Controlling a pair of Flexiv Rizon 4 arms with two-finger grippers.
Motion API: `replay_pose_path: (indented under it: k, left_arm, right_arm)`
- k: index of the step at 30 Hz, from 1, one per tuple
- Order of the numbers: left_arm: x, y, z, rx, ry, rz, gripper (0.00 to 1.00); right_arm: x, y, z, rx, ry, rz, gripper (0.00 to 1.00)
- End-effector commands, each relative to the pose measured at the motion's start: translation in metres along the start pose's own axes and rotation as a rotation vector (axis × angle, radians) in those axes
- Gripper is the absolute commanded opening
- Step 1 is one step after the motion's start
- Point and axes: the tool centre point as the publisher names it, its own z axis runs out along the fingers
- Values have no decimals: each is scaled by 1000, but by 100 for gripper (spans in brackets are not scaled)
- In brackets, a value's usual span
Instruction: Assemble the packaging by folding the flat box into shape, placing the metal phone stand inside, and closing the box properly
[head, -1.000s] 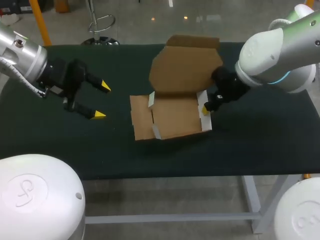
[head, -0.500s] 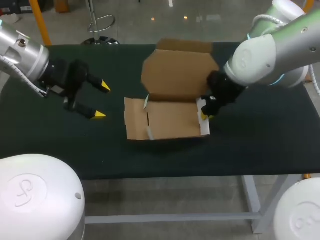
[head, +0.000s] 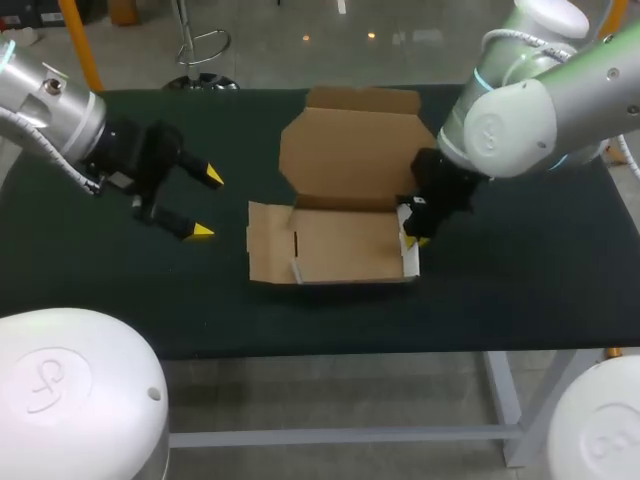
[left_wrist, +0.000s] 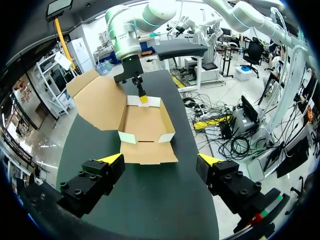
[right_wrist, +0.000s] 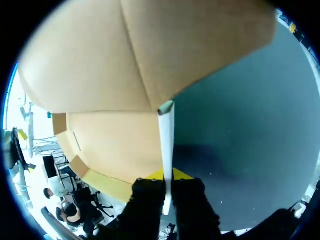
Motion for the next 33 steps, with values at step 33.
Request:
replay_pose_path:
  k: [33]
  left_arm:
    - [-1, 0, -1, -4, 5, -1, 100]
  right_arm:
    - [14, -16, 9, 238, -162, 154, 0]
